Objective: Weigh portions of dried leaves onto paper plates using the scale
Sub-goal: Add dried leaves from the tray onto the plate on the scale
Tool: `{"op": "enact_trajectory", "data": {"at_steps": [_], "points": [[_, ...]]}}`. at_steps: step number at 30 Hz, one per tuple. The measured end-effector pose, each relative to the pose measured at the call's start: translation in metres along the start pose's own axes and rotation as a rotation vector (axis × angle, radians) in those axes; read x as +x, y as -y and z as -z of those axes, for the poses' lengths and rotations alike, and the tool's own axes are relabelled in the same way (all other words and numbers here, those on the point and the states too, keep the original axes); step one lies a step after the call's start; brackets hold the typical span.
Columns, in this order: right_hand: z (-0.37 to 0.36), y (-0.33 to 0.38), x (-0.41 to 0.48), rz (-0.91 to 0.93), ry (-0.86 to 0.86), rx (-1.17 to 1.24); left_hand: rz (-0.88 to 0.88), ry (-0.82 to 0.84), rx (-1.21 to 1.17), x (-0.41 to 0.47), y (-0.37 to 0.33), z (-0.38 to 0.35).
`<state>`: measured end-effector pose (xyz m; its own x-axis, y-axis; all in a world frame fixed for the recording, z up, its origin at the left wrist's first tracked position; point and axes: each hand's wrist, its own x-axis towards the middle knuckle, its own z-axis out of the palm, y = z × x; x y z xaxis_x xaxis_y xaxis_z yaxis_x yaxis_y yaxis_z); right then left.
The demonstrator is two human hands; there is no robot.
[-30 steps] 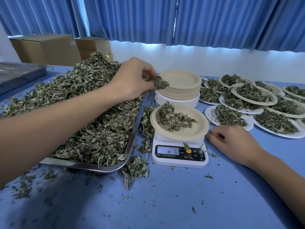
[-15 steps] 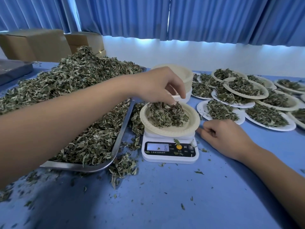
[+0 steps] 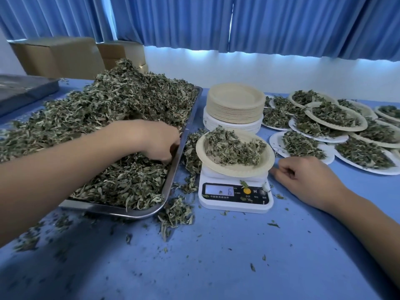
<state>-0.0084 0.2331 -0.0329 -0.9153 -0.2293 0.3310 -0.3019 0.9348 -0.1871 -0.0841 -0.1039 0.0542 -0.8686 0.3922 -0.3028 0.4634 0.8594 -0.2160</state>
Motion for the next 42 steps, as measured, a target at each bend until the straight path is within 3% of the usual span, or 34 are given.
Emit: {"op": "enact_trajectory", "data": {"at_steps": [7, 14, 24, 30, 32, 35, 37, 42], "points": [[0.001, 0.002, -0.002, 0.015, -0.011, 0.015, 0.055, -0.186, -0.075, 0.007, 0.011, -0.018], [0.001, 0.001, -0.002, 0.01, -0.01, 0.021, 0.104, -0.495, -0.158, 0.006, 0.019, -0.007], [0.0, 0.0, -0.001, 0.013, -0.027, 0.029, 0.111, -0.641, -0.239, 0.002, 0.015, -0.002], [0.001, 0.001, -0.002, -0.006, -0.027, 0.037, 0.164, -0.46, -0.167, 0.001, 0.011, -0.001], [0.0, 0.002, -0.001, -0.055, -0.058, 0.055, 0.154, -0.497, -0.208, 0.001, 0.008, -0.002], [-0.001, 0.003, 0.002, -0.225, -0.206, 0.282, 0.077, -0.631, -0.406, 0.004, -0.007, -0.007], [0.001, 0.008, 0.004, -0.323, -0.254, 0.548, 0.02, -0.6, -0.501, 0.006, -0.019, -0.011], [0.001, 0.021, 0.004, -0.432, -0.12, 1.0, 0.019, -0.558, -0.554, 0.017, -0.035, -0.008]]}}
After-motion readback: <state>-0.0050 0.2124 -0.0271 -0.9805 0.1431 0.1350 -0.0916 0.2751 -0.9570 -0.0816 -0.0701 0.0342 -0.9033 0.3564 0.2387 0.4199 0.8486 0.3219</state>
